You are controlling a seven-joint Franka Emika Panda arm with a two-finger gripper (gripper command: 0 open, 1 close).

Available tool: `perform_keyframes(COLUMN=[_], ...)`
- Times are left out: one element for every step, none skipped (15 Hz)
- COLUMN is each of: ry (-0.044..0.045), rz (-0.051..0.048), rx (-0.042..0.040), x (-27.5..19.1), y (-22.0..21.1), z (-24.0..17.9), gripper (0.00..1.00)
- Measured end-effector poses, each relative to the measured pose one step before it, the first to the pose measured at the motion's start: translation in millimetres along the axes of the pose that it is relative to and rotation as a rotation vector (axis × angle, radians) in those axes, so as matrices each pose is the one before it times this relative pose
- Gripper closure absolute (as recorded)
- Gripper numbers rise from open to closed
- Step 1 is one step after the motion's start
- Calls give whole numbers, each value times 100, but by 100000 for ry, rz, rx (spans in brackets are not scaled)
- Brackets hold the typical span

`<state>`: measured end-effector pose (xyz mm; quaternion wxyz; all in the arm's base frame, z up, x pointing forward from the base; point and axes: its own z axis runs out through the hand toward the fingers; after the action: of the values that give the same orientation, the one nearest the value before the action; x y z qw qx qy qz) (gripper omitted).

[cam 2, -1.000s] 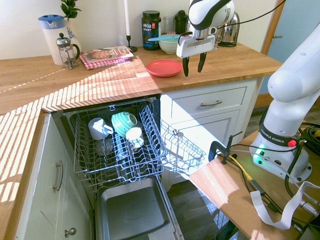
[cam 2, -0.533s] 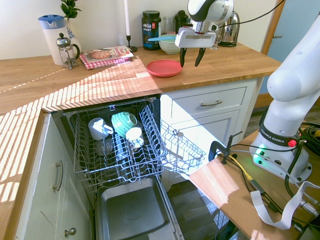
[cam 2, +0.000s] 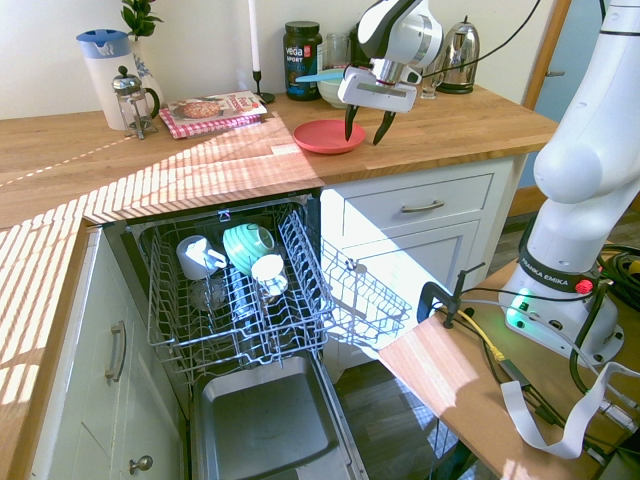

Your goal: Put the plate in the dishwasher

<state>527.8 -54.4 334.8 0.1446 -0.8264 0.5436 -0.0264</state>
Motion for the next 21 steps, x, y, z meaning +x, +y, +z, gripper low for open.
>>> perform_keyframes(ry=[636, 702, 495, 309, -629, -867, -555, -348, -266, -125, -111, -182, -202, -225, -246, -169, -102, -79, -59, -53, -71], rz=[2109, 1842, 1621, 1112, 499, 25, -433, -633, -427, -310, -465, -524, -428, -312, -6, -102, -21, 75, 52, 60, -7], rx=[1990, 2013, 1739, 1437, 1161, 1404, 1002, 515, 346, 113, 9, -88, -59, -103, 15, 24, -59, -64, -113, -110, -89], x=[287, 235, 231, 198, 96, 111, 53, -54, -42, -8, 2, -8, 6, 24, 40, 47, 33, 28, 19, 46, 32], y=[-25, -70, -115, -251, -481, -717, -668, -480, -244, -34, 7, -11, -48, -49, -52, -10, 37, 38, 35, 51, 41], z=[75, 29, 61, 102, 193, 275, 260, 218, 117, 35, 23, 12, 31, 79, 102, 92, 82, 65, 76, 76, 63], gripper=[0, 0, 0, 0, 0, 0, 100, 100, 100, 100, 100, 100, 100, 100, 100, 100, 100, 100, 100, 100, 100])
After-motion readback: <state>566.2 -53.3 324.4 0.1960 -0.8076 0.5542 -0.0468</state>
